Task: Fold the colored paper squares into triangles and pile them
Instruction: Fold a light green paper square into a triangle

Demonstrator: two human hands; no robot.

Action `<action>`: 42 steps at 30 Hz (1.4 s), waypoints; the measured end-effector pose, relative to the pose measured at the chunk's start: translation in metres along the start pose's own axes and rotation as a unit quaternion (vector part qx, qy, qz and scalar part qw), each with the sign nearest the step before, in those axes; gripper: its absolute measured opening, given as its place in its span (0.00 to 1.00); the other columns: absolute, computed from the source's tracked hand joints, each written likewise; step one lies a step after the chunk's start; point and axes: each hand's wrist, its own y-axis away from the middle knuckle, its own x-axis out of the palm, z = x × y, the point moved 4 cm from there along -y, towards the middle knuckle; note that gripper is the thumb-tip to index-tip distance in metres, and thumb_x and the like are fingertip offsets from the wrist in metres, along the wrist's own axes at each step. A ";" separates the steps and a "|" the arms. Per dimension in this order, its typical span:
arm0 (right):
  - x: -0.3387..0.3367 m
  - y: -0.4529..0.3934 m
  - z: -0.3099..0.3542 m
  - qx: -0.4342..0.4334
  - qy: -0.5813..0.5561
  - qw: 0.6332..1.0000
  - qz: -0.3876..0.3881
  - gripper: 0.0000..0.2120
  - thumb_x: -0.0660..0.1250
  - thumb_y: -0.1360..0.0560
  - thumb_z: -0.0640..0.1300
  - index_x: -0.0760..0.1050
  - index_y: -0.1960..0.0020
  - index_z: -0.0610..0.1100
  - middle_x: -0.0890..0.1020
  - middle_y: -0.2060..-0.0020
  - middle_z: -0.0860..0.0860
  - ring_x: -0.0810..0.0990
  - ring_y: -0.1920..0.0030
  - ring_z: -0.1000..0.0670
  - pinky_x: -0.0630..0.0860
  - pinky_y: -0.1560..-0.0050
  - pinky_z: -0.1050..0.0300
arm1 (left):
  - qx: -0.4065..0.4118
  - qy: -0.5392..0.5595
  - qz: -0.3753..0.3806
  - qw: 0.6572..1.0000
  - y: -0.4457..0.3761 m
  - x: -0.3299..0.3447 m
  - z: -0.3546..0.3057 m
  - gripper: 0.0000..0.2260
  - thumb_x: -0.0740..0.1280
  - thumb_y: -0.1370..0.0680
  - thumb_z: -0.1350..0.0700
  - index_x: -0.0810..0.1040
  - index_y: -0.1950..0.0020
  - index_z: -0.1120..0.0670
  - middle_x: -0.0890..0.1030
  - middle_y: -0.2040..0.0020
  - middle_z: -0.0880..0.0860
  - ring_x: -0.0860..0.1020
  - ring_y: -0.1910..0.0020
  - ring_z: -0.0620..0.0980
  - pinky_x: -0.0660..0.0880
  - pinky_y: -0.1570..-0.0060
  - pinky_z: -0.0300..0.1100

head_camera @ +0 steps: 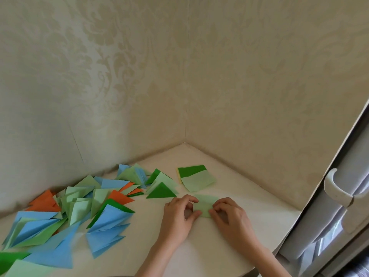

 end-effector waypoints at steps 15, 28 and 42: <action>0.001 -0.002 0.001 -0.012 0.002 1.000 -0.025 0.12 0.75 0.31 0.48 0.71 0.61 0.53 0.75 0.62 0.59 0.74 0.60 0.58 0.70 0.59 0.68 | 0.021 -0.110 -0.013 0.994 -0.002 0.009 -0.003 0.15 0.72 0.29 0.42 0.75 0.46 0.43 0.72 0.63 0.40 0.70 0.57 0.43 0.65 0.55 0.39; -0.003 -0.001 0.002 0.016 -0.018 1.000 0.005 0.08 0.73 0.29 0.41 0.76 0.53 0.48 0.76 0.58 0.59 0.75 0.54 0.62 0.67 0.56 0.75 | 0.016 -0.058 0.001 0.998 -0.002 0.001 0.000 0.12 0.73 0.30 0.56 0.77 0.50 0.44 0.74 0.61 0.40 0.72 0.56 0.44 0.71 0.52 0.43; -0.009 -0.001 0.006 0.072 -0.047 0.996 0.009 0.06 0.68 0.25 0.43 0.76 0.53 0.53 0.78 0.57 0.60 0.76 0.56 0.62 0.71 0.58 0.70 | 0.059 -0.064 0.039 0.995 0.028 0.009 -0.038 0.14 0.68 0.24 0.56 0.75 0.39 0.52 0.75 0.51 0.45 0.75 0.48 0.45 0.73 0.47 0.38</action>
